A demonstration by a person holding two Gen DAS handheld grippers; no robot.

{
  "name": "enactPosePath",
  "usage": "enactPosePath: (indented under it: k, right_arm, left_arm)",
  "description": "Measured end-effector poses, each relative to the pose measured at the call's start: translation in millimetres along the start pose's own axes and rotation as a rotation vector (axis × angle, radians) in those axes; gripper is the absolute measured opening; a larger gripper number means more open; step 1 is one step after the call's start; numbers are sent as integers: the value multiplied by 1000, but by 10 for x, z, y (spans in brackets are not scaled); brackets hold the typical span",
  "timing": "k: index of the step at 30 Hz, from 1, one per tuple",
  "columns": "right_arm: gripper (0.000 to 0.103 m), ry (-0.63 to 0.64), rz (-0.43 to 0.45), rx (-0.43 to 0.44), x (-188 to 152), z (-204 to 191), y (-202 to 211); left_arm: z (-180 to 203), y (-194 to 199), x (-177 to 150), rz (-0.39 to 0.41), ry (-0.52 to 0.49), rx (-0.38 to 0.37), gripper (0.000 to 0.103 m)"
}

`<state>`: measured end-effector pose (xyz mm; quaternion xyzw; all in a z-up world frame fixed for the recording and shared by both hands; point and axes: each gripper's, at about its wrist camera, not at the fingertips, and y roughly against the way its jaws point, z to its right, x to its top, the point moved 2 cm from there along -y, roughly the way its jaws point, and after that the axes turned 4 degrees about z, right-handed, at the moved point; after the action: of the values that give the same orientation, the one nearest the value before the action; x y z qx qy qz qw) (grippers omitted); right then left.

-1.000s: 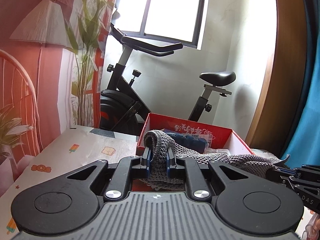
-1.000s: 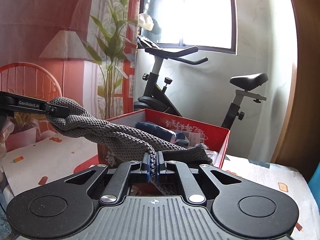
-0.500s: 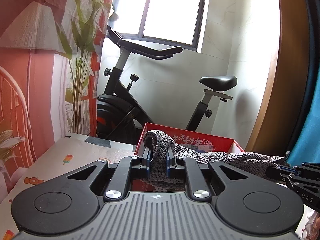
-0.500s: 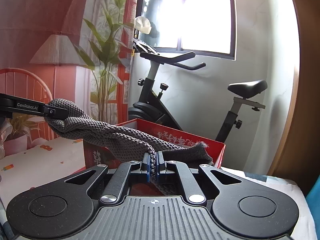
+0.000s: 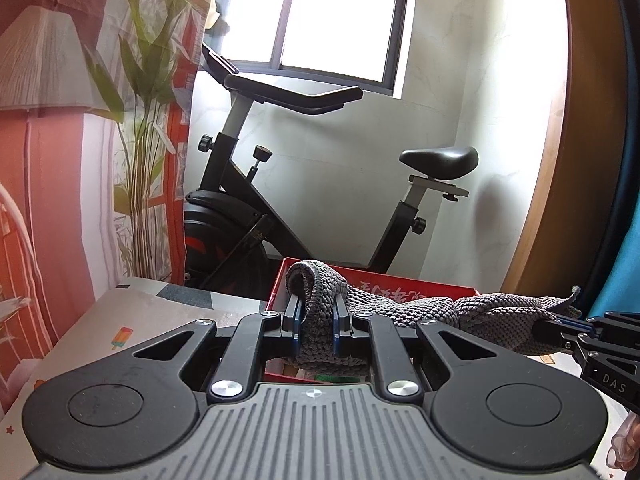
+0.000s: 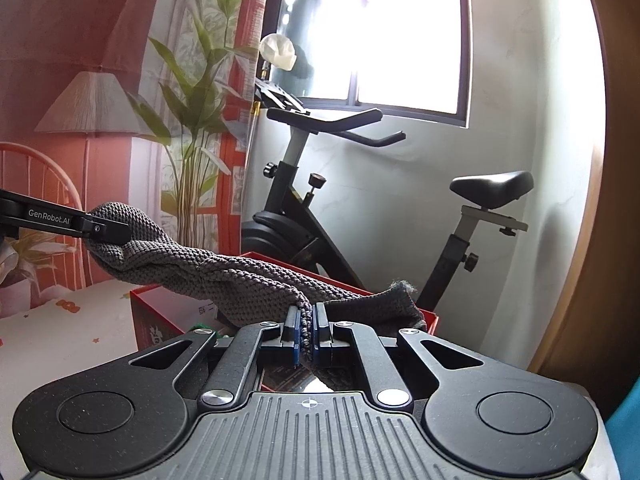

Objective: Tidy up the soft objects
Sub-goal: 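Carry the grey cloth with the left gripper over the red box and lower it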

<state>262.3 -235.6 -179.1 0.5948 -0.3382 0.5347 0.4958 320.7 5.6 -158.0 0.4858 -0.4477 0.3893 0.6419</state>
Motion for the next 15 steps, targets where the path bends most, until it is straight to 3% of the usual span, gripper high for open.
enactPosePath:
  k: [9, 15]
  right_arm:
    - [5, -79, -52, -23, 122, 341, -366]
    - [5, -139, -180, 39, -62, 413, -640]
  left_arm:
    - [151, -361, 170, -13, -34, -7, 15]
    - [171, -698, 91, -118, -59, -11, 15]
